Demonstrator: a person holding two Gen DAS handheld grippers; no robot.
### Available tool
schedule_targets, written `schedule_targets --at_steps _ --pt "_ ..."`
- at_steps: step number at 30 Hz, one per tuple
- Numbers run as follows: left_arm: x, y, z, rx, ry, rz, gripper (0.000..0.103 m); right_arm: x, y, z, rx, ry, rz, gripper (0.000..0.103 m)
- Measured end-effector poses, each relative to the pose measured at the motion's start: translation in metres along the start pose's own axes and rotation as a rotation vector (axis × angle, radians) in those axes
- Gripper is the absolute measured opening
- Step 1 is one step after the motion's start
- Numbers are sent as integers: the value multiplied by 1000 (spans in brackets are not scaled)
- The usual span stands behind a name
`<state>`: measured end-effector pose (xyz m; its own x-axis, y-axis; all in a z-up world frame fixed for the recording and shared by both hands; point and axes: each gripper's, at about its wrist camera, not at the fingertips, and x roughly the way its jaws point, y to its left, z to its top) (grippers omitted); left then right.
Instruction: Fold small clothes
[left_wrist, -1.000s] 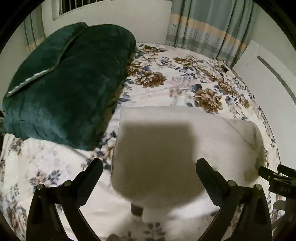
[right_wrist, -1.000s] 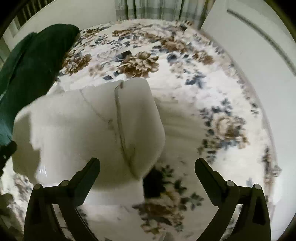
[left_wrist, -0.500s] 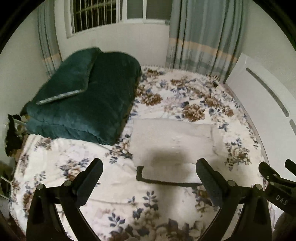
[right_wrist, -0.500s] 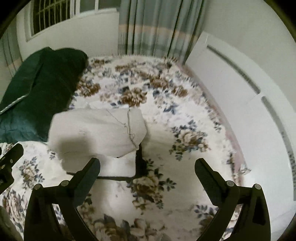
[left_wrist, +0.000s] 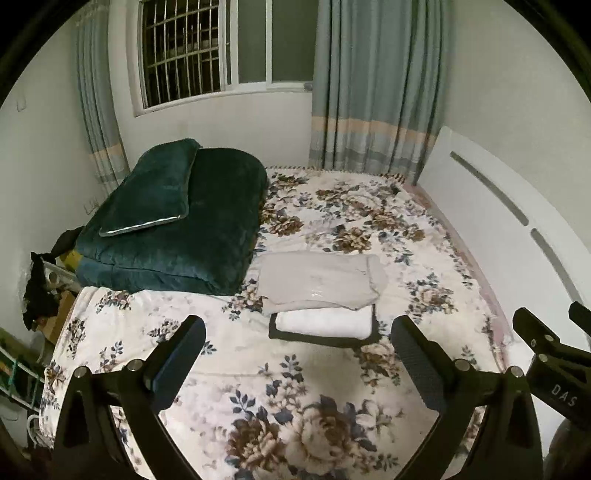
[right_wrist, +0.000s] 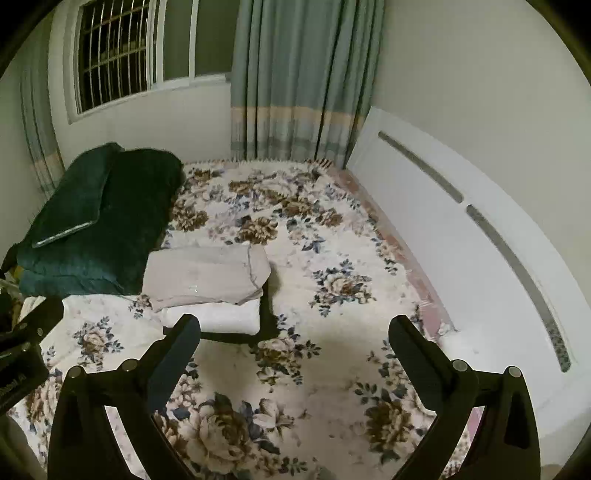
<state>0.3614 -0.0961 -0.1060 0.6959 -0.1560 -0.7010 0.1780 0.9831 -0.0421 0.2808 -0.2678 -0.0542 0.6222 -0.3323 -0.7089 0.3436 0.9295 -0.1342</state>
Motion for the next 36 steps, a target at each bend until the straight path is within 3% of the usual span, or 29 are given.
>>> schedule_targets --at_steps 6,17,27,36 --pt "-43 -4 -10 -8 -13 -8 103 -66 -15 -12 -7 -47 12 103" --pt "-104 -4 -20 -7 -71 15 103 -138 -25 -23 -24 -104 45 103" --pt "-129 -1 -32 -2 -89 30 103 -168 -28 -32 -32 -129 73 103" --pt "-134 2 -33 -10 -97 30 103 -170 -29 -35 -27 -129 85 103"
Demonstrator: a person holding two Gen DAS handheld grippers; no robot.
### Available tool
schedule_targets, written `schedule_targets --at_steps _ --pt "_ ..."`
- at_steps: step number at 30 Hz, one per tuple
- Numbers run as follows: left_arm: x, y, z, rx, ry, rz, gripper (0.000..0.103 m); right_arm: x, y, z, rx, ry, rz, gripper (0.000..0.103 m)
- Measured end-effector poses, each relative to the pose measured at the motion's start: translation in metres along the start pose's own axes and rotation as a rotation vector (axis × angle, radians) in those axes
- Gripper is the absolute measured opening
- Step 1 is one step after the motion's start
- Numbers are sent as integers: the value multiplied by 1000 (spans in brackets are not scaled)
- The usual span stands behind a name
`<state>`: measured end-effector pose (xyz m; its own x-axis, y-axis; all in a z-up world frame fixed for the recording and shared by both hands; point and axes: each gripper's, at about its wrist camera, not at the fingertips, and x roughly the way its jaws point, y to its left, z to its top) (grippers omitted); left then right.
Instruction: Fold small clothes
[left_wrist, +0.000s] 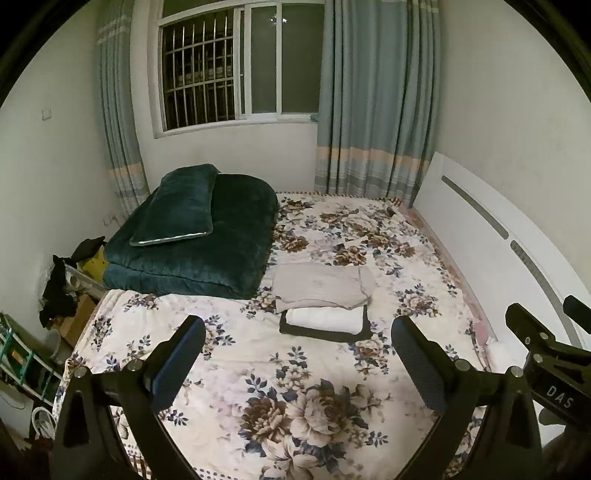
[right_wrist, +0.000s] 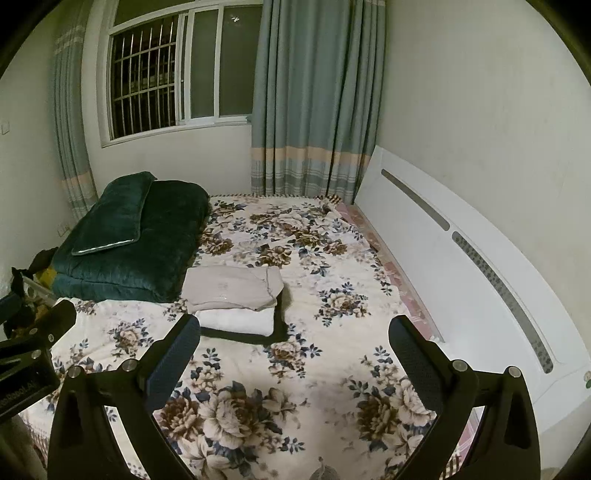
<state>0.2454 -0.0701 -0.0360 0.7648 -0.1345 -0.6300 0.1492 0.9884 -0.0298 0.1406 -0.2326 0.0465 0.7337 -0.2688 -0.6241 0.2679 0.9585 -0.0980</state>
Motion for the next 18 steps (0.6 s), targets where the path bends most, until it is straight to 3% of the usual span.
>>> schedule_targets --at_steps 18 --pt "-4 4 -2 -6 -4 3 103 -22 4 0 -11 -7 27 103"
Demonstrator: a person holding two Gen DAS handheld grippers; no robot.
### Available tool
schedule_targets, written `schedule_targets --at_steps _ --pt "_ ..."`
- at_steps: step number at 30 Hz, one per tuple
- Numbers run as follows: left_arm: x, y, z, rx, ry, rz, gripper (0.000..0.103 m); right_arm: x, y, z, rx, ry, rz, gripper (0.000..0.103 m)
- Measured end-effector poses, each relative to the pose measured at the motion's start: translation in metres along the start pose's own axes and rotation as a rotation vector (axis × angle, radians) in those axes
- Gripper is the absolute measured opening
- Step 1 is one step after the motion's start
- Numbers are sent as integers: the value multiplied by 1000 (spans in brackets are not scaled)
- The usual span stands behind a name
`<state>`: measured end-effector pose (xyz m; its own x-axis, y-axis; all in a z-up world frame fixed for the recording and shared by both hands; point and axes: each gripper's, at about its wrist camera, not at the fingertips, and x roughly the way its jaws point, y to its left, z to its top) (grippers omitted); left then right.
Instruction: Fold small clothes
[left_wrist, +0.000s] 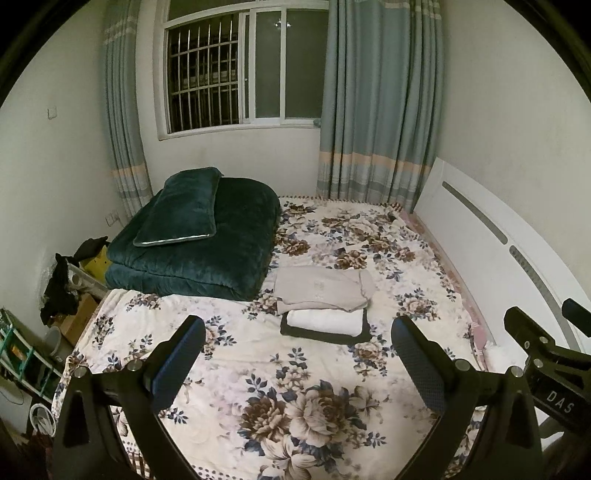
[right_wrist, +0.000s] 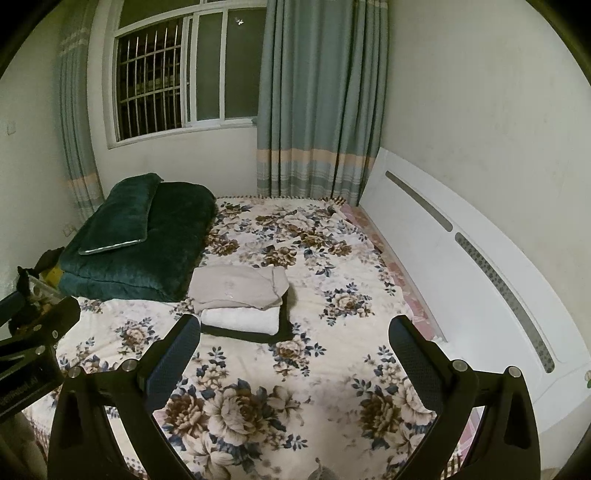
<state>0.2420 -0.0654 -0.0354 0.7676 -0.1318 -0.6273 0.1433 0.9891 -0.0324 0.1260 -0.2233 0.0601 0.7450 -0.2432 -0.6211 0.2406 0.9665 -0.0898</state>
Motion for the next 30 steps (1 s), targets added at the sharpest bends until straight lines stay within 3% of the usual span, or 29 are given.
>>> schedule_targets --at_steps 30 --pt "-4 2 -3 -7 -8 5 103 -4 -2 3 -3 -6 31 103"
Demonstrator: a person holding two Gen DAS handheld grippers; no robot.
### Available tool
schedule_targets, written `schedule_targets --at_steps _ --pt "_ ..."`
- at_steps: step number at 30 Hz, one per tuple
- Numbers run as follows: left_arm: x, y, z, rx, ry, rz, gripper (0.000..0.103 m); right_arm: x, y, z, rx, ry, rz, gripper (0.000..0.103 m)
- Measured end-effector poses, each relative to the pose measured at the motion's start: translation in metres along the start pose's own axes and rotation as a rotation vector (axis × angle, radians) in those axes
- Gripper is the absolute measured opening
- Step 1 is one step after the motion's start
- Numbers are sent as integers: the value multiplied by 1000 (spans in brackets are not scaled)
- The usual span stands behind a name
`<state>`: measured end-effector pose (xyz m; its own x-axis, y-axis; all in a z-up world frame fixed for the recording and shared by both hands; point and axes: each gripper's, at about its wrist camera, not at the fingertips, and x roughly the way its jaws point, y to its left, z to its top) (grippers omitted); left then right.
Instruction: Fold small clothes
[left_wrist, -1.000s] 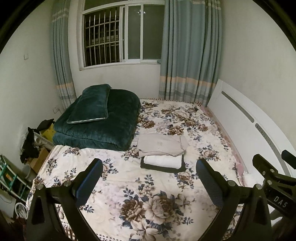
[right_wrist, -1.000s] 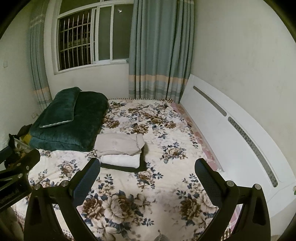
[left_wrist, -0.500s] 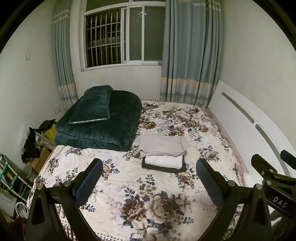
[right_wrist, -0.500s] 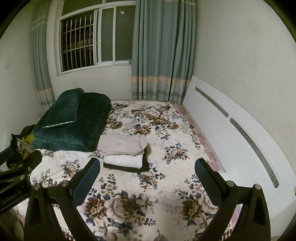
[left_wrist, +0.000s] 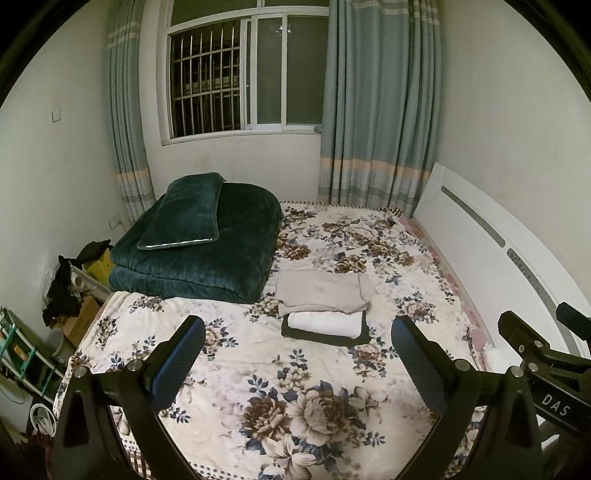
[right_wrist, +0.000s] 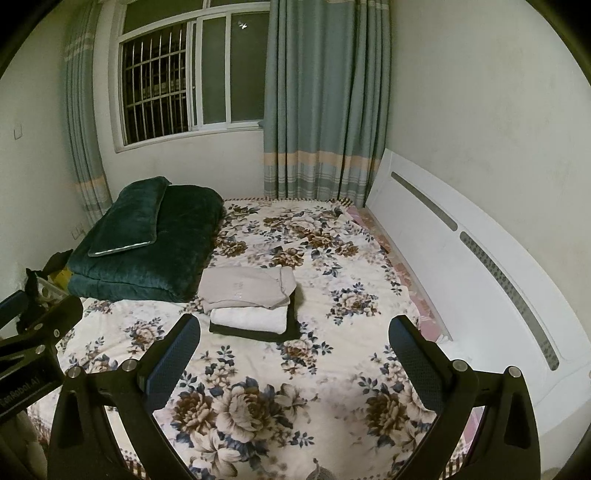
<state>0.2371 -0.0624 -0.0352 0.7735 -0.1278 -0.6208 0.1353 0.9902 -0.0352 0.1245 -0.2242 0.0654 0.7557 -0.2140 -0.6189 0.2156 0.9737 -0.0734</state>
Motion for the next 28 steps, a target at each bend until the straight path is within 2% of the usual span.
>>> schedule_targets --at_steps 28 --pt "1 2 0 -5 -10 20 103 -1 9 -6 7 -5 3 103"
